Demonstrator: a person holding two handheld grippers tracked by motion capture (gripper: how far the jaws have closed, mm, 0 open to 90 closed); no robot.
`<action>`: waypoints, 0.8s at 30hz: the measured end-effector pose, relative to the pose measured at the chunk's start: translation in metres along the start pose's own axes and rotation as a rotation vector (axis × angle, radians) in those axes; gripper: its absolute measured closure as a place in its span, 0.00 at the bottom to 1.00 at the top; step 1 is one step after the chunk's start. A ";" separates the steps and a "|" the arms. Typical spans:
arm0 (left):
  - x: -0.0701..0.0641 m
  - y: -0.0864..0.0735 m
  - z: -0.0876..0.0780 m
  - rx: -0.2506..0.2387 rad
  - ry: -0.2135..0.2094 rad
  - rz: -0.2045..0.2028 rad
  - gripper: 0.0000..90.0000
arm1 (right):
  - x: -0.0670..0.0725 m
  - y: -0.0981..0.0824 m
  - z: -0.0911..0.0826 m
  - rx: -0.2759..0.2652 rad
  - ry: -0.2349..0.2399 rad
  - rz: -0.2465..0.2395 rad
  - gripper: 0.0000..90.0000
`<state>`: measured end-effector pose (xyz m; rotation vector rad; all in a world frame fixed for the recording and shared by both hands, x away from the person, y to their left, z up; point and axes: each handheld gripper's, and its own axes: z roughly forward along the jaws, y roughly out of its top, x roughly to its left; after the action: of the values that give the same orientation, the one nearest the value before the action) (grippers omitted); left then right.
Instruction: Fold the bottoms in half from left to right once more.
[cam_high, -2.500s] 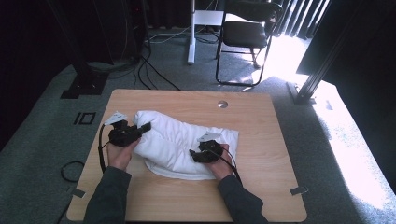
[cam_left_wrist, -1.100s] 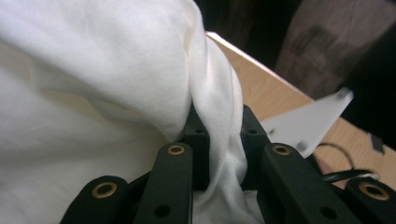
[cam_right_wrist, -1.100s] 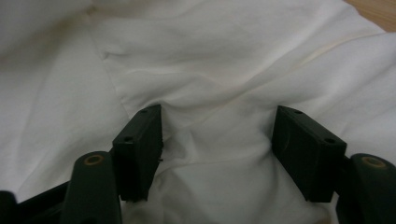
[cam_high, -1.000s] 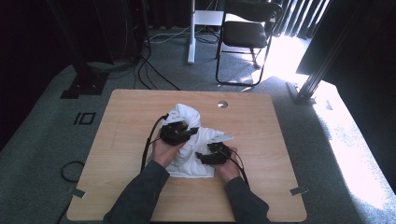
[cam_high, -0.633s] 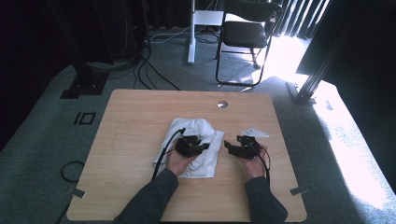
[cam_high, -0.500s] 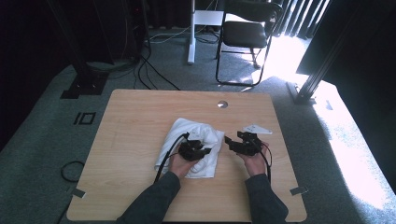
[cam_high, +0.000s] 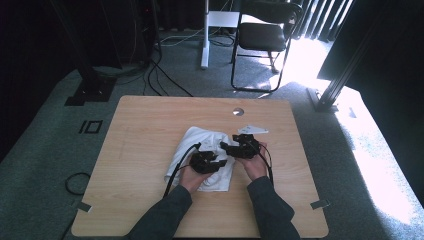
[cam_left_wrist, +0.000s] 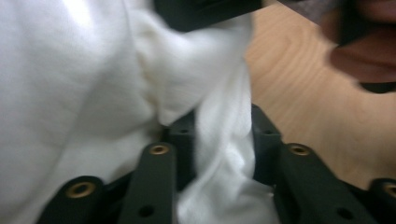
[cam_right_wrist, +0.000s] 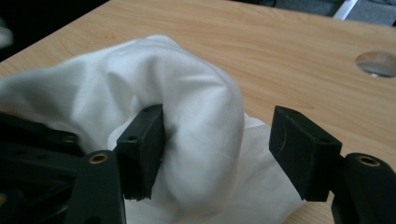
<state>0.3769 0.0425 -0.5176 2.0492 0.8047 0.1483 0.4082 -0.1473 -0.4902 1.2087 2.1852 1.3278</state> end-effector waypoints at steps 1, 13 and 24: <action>-0.003 0.001 -0.004 -0.007 -0.006 0.004 0.73 | -0.002 -0.001 0.003 0.006 0.002 0.008 0.39; 0.012 0.037 -0.116 -0.247 0.073 0.023 0.66 | -0.019 -0.017 0.011 0.048 -0.046 0.045 0.40; 0.087 0.013 -0.101 -0.104 0.170 -0.080 0.72 | -0.022 -0.019 0.010 0.052 -0.042 0.047 0.40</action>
<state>0.4115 0.1612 -0.4650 1.9220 0.9625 0.3159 0.4182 -0.1629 -0.5152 1.3027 2.1878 1.2585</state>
